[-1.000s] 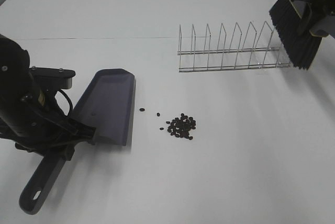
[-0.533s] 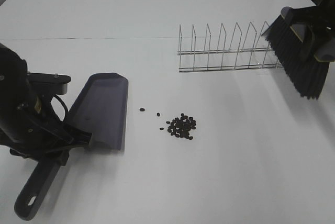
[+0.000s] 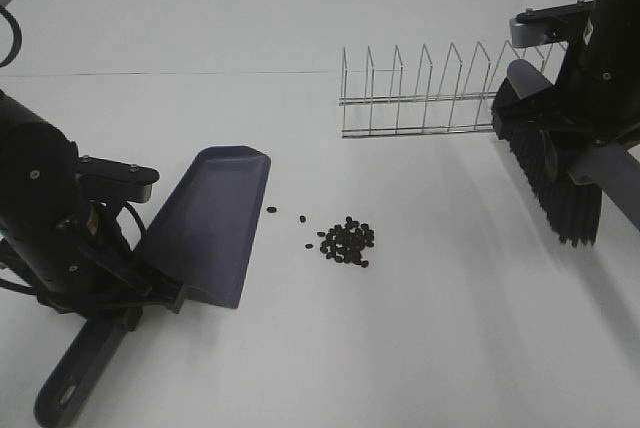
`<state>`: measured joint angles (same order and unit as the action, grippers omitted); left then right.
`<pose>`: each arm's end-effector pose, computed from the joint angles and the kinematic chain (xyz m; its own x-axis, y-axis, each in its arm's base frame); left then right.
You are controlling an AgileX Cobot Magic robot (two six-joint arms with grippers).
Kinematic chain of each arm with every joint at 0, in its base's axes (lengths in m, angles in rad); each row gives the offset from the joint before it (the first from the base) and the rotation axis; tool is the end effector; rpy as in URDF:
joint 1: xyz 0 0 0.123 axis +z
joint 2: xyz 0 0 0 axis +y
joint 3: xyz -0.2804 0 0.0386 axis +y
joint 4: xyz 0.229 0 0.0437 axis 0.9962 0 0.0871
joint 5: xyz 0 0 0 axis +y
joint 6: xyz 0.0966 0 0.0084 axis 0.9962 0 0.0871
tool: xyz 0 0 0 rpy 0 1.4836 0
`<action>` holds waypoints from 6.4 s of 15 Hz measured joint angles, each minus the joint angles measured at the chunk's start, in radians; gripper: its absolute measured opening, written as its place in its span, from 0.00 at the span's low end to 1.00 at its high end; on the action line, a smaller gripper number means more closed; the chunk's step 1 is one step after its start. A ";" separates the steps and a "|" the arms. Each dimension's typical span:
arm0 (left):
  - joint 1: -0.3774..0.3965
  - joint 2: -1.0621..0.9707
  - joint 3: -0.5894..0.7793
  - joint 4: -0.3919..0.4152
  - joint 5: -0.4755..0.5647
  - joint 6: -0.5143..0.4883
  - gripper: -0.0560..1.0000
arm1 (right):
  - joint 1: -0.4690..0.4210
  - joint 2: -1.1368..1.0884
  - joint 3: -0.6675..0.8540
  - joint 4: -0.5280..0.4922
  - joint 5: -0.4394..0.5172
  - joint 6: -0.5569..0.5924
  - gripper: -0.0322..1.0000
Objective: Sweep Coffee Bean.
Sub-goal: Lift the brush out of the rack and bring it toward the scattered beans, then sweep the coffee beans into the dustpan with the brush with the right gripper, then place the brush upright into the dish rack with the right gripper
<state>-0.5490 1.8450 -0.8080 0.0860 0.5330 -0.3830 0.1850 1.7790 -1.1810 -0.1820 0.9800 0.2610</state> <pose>0.2375 -0.1403 0.1111 -0.9669 0.2354 -0.0985 0.2352 0.9718 0.0142 0.3152 0.0442 0.2011 -0.9935 -0.0268 -0.1102 -0.0119 0.9909 -0.1340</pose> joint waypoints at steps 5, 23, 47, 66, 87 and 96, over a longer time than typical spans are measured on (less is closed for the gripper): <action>0.000 0.000 0.000 0.000 -0.020 0.103 0.35 | 0.004 0.080 0.000 0.011 -0.044 0.049 0.32; 0.000 0.106 -0.145 0.032 0.044 0.225 0.35 | 0.343 0.258 -0.004 0.072 -0.080 0.169 0.32; 0.000 0.107 -0.145 0.038 0.034 0.254 0.35 | 0.362 0.395 -0.443 0.474 0.004 0.045 0.31; 0.000 0.107 -0.145 -0.014 0.030 0.260 0.35 | 0.362 0.308 -0.430 0.090 0.237 0.034 0.31; 0.000 0.109 -0.145 -0.246 0.028 0.260 0.35 | -0.114 0.378 -0.357 0.196 0.236 -0.273 0.31; 0.000 0.111 -0.150 -0.247 0.037 0.260 0.35 | -0.196 0.446 -0.486 0.203 0.261 -0.303 0.31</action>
<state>-0.5490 1.9560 -0.9580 -0.1610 0.5700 -0.1230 -0.0110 2.2250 -1.6670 0.0210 1.2410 -0.0420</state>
